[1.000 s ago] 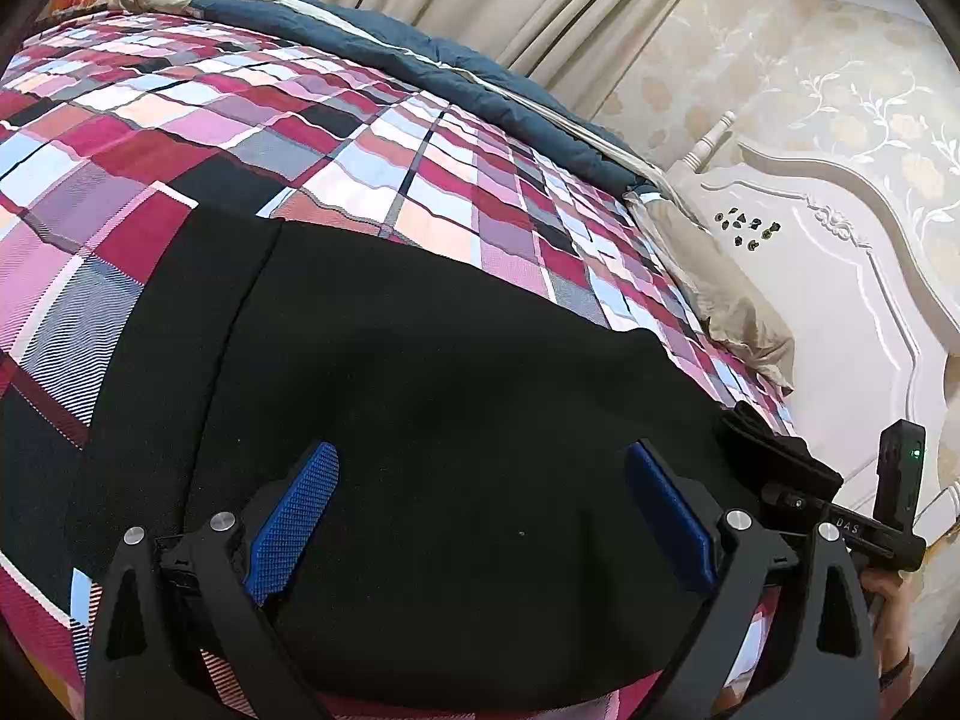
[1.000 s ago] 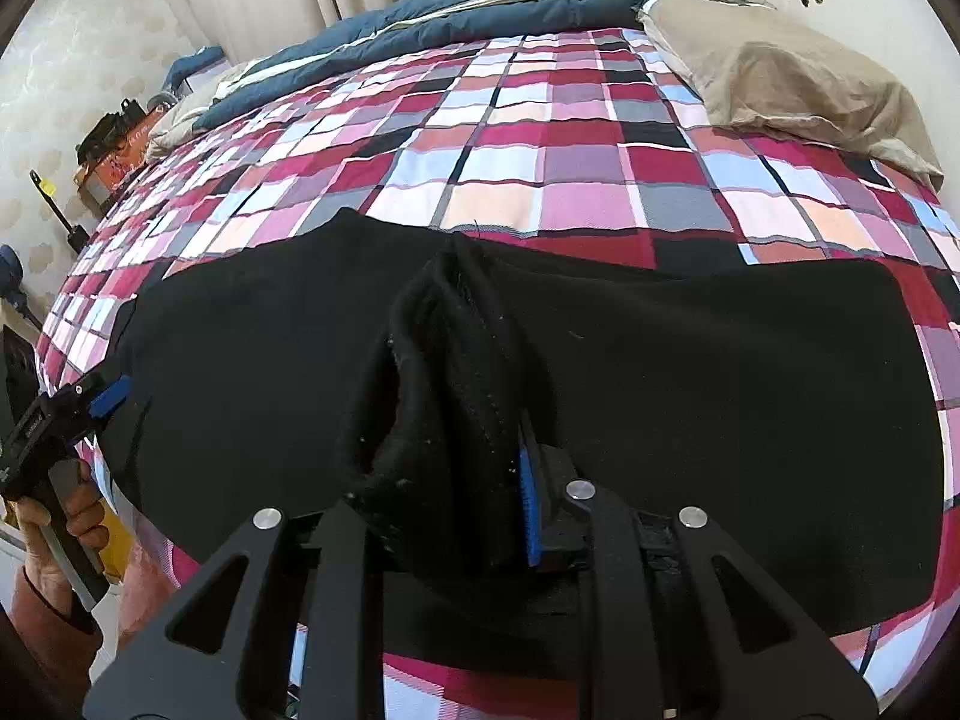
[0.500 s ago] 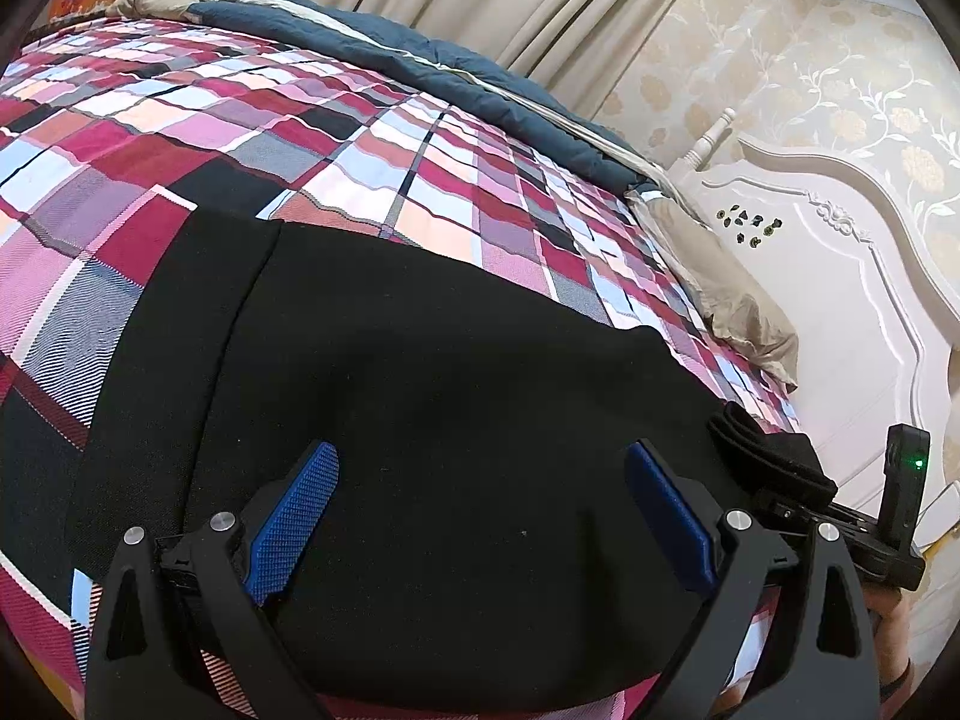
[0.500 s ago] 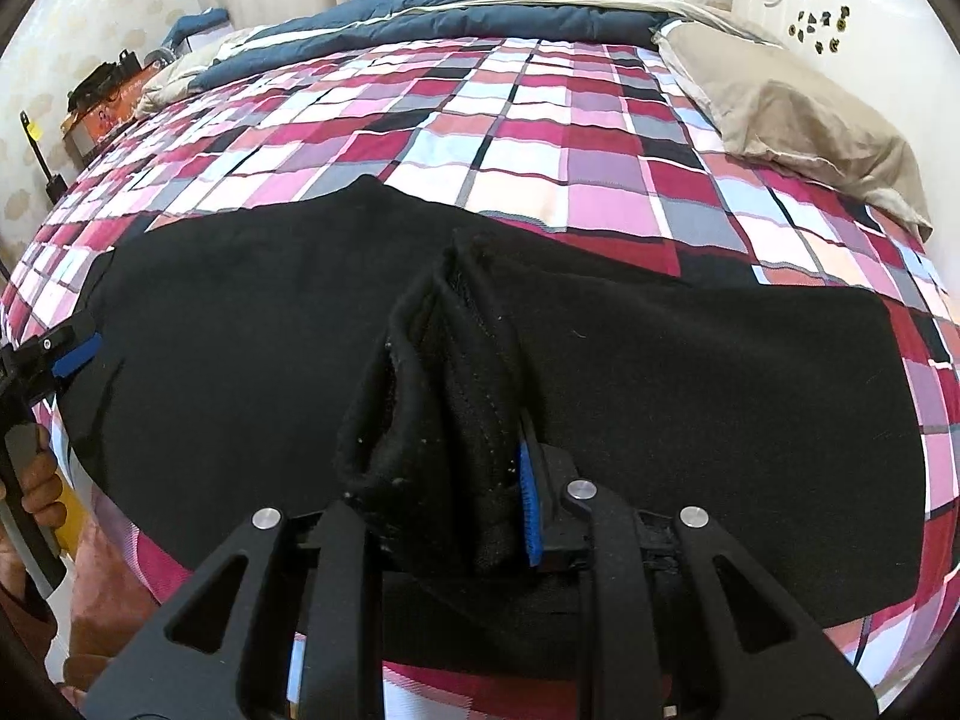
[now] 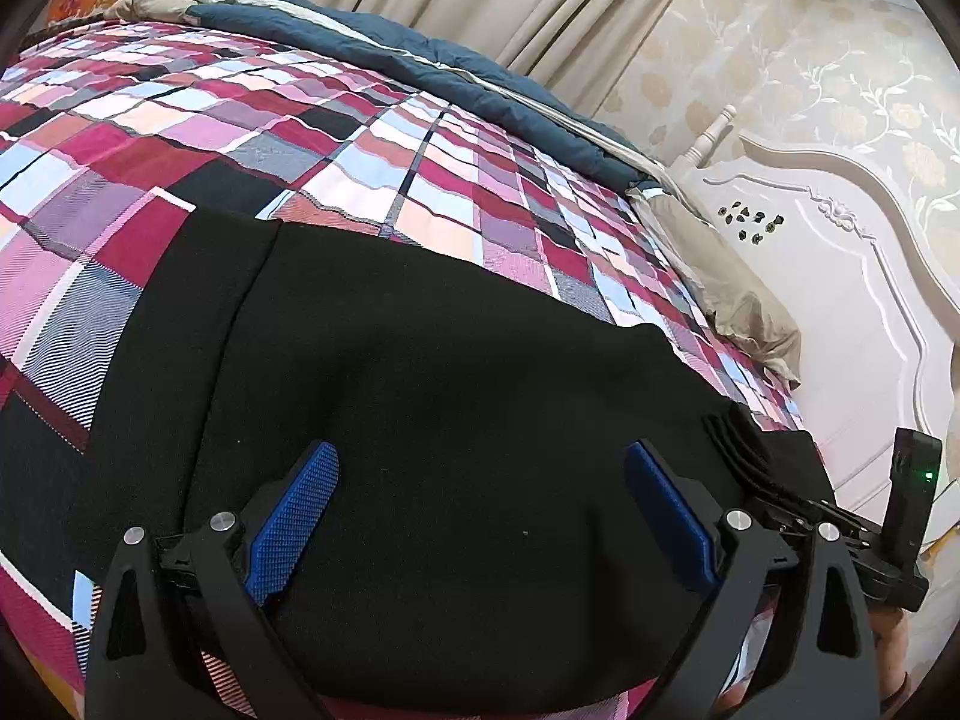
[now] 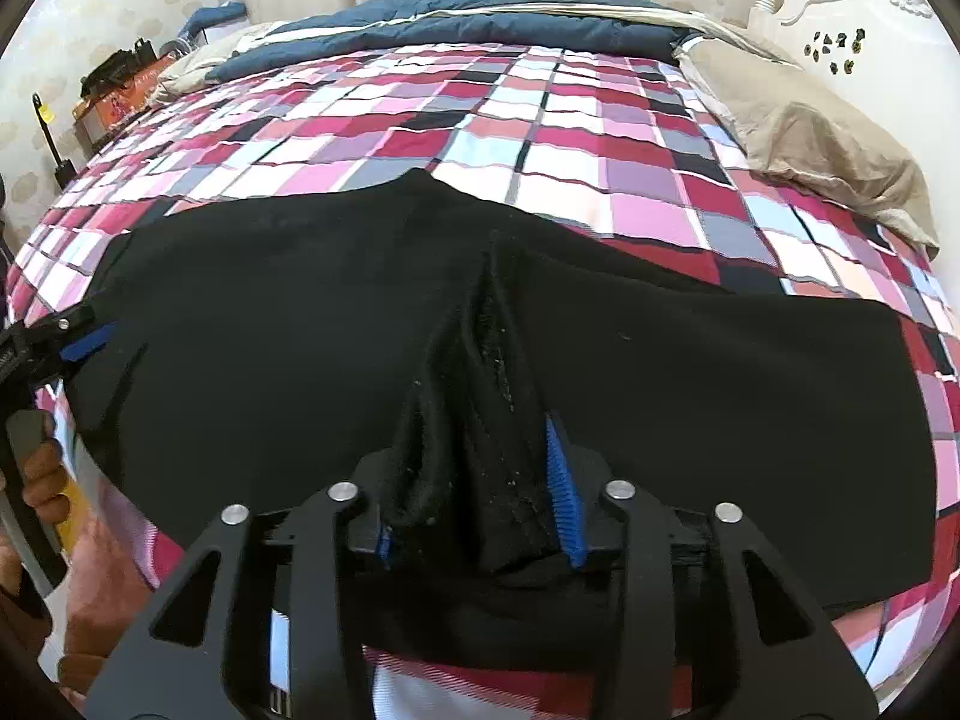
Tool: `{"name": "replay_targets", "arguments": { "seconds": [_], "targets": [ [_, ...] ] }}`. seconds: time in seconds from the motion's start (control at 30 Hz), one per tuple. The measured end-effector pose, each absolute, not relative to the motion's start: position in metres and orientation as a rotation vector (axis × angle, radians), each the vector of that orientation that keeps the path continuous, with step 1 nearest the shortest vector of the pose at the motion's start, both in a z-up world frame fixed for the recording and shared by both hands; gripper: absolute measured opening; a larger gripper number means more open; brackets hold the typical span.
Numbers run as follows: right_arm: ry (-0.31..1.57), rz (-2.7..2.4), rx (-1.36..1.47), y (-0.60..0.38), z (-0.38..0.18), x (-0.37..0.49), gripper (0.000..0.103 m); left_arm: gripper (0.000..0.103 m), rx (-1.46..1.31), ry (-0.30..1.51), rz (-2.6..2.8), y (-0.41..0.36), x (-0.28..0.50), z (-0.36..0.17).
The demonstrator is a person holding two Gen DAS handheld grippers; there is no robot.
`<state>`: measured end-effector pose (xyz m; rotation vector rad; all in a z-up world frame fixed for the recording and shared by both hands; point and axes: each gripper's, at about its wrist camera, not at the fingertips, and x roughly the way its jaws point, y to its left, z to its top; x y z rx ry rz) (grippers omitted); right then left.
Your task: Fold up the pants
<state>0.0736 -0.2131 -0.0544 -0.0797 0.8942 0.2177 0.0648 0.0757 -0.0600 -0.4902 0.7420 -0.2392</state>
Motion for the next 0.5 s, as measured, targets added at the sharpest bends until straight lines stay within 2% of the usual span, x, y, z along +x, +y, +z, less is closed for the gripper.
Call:
{"name": "replay_targets", "arguments": {
  "seconds": [0.13, 0.27, 0.5],
  "targets": [
    [0.896, 0.299, -0.039, -0.2, -0.052, 0.065, 0.048, 0.095, -0.488, 0.742, -0.239, 0.075, 0.065, -0.06],
    [0.88, 0.365, -0.003, -0.187, -0.044, 0.053, 0.059, 0.095, -0.479, 0.742, -0.239, 0.076, 0.066, -0.061],
    [0.797, 0.556, 0.288, -0.236, -0.01, 0.021, 0.061, 0.095, -0.475, 0.745, -0.25, 0.078, 0.067, -0.062]
  ]
}}
